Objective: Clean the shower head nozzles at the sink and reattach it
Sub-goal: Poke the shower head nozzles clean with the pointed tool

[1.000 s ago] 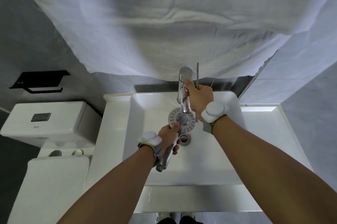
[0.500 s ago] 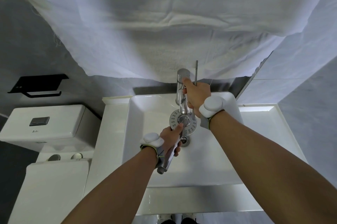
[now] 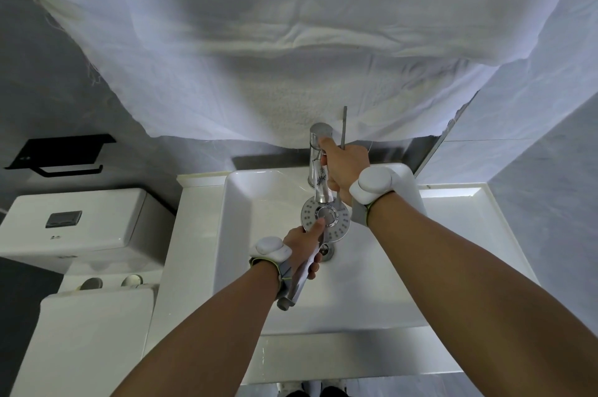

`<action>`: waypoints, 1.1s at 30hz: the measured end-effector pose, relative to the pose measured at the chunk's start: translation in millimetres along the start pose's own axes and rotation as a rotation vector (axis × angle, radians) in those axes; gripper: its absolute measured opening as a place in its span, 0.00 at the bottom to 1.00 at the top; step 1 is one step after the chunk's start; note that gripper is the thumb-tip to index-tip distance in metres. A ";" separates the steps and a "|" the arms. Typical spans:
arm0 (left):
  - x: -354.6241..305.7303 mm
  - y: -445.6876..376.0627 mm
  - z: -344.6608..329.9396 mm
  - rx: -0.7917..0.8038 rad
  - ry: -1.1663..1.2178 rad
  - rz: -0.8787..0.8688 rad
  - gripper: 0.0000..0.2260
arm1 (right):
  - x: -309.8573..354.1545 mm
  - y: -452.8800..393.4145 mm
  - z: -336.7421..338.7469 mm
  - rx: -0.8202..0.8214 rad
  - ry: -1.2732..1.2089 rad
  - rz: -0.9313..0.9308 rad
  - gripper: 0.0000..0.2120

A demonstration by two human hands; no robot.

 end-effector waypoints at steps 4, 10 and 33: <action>4.7 -5.3 0.2 0.028 0.005 0.016 0.24 | -1.4 -3.6 -0.1 0.006 -0.014 -0.012 0.22; 11.0 -8.3 -2.2 0.035 0.015 0.022 0.24 | -0.9 -5.6 -1.3 0.012 -0.001 -0.013 0.21; 31.7 -25.5 3.6 0.006 -0.006 0.043 0.28 | -50.9 44.6 65.0 -0.210 0.113 0.268 0.11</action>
Point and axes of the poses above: each hand's wrist, its own y-axis away from the middle knuckle, its own z-axis out of the back of the hand, x = y × z, the point moved 9 cm from there along -y, towards the middle knuckle, and after that the axes turned 9 degrees about -z, right-handed, at the moved point
